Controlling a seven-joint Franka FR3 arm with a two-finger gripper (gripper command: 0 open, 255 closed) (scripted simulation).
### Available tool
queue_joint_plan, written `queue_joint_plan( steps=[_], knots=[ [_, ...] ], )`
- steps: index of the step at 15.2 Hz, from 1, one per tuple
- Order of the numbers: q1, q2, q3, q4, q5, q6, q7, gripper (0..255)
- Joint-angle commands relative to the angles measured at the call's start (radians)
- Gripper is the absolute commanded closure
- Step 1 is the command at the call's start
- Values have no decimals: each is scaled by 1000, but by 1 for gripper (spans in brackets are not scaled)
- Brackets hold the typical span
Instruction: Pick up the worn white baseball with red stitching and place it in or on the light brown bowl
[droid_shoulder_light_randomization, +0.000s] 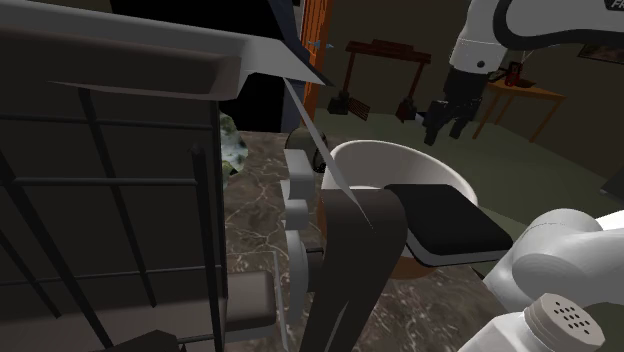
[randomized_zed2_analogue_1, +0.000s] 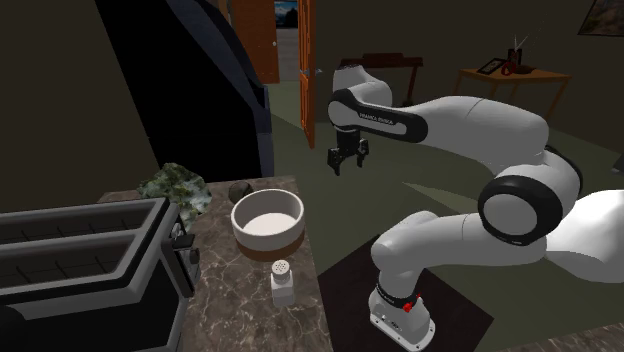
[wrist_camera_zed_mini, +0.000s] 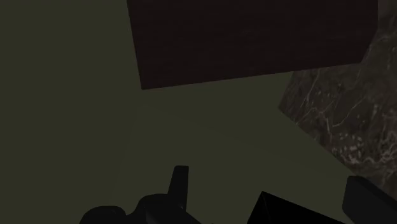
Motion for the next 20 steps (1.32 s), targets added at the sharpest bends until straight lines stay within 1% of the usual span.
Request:
queue_joint_plan(
  steps=[1, 6, 11, 16, 20],
  knots=[
    [0, 0, 0, 0, 0, 0, 0, 0],
    [42, 52, 114, 63, 75, -15, 111, 0],
    [73, 130, 223, 152, 135, -26, 222, 0],
    [92, 231, 330, 267, 174, -36, 334, 0],
    [99, 328, 418, 377, 186, -47, 428, 0]
  ],
)
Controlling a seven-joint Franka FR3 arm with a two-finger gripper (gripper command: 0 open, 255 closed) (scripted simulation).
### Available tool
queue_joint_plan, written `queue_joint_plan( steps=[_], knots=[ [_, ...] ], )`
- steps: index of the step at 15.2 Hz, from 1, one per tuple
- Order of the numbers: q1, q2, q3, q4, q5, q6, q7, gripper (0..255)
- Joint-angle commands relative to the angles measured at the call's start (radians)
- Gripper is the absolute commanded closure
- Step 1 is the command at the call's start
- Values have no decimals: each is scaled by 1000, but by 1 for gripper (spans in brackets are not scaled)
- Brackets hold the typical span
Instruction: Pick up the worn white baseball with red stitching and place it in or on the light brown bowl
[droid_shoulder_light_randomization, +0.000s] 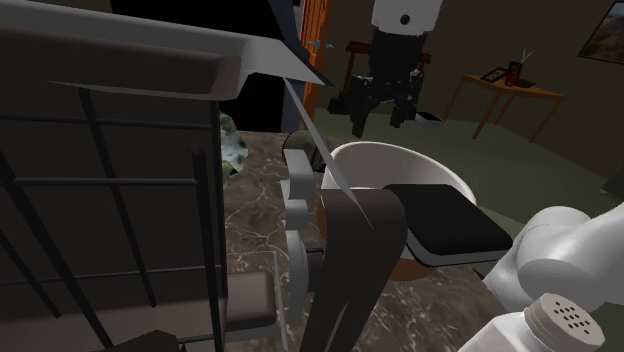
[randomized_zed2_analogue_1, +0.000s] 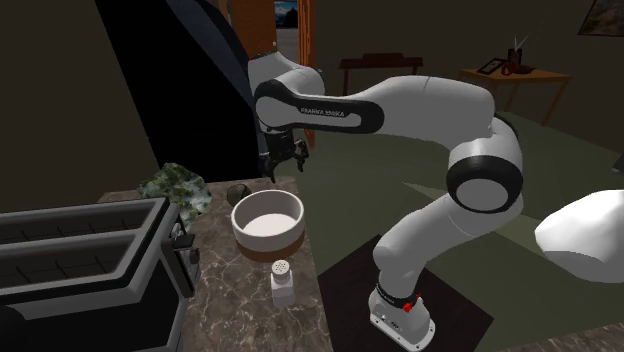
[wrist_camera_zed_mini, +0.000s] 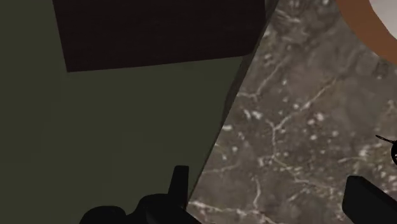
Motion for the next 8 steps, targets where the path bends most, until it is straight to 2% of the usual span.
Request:
queue_joint_plan(
  steps=[1, 8],
  knots=[
    [5, 53, 50, 53, 5, 0, 56, 0],
    [12, 279, 219, 302, -45, -39, 246, 0]
  ],
)
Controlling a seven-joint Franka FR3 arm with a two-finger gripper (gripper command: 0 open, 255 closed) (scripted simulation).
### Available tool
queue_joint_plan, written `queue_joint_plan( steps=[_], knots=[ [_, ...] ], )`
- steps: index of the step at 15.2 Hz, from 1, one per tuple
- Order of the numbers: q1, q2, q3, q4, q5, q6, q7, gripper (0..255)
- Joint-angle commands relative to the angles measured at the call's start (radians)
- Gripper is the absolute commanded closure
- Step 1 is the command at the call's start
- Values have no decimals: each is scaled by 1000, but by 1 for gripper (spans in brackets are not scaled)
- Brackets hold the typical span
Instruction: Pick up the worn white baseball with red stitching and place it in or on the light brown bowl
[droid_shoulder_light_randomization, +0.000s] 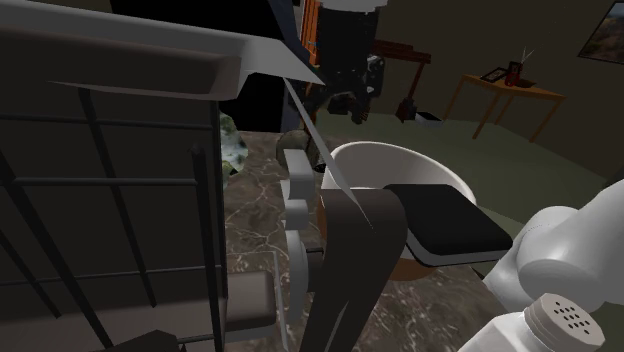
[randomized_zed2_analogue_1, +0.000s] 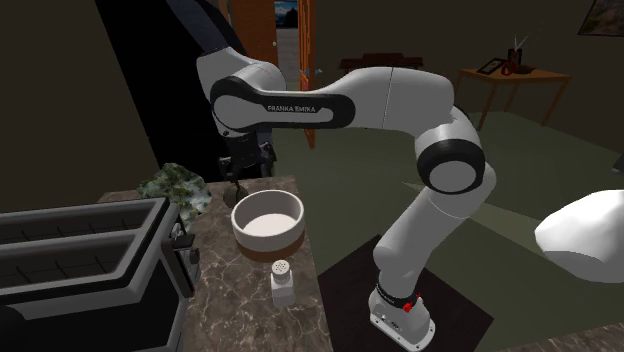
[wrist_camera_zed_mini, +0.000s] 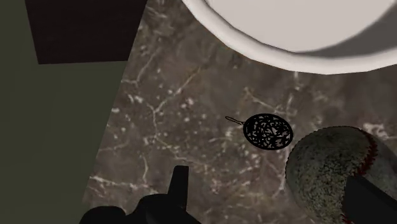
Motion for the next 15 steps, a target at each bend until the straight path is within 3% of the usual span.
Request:
queue_joint_plan(
  steps=[1, 3, 10, 15],
  knots=[
    [6, 87, 60, 90, -29, -17, 72, 0],
    [13, 134, 87, 138, -50, -29, 108, 0],
    [14, 91, 72, -3, -29, 78, 90, 0],
    [13, 90, 73, -3, -29, 78, 89, 0]
  ],
)
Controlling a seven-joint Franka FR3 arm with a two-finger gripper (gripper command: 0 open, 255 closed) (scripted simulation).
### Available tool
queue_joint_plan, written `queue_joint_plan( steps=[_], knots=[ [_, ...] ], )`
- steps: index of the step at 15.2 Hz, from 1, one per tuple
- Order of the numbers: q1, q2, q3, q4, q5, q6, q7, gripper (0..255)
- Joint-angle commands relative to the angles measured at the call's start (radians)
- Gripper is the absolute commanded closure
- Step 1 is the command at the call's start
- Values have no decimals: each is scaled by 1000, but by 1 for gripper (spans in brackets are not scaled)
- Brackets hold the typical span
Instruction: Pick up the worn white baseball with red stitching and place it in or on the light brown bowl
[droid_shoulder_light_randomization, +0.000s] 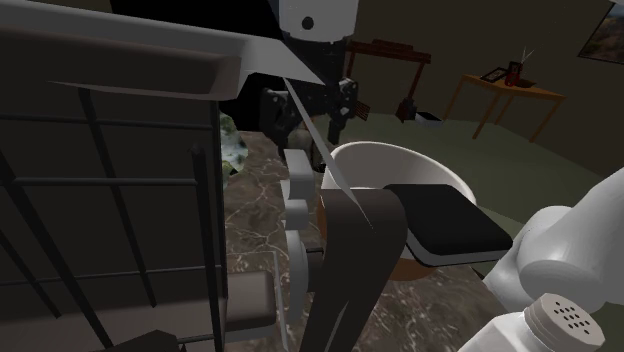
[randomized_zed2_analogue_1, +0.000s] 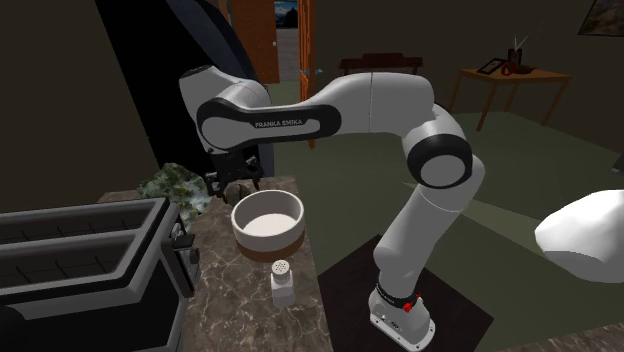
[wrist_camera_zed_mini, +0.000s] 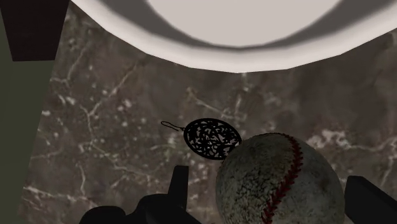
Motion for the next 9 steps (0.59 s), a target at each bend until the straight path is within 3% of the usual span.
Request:
queue_joint_plan(
  steps=[1, 3, 4, 9],
  knots=[
    [0, 2, 0, 0, -1, -5, 1, 0],
    [0, 2, 0, 0, -1, -5, 1, 0],
    [0, 2, 0, 0, -1, -5, 1, 255],
    [0, 2, 0, -1, -1, -5, 1, 255]
  ],
)
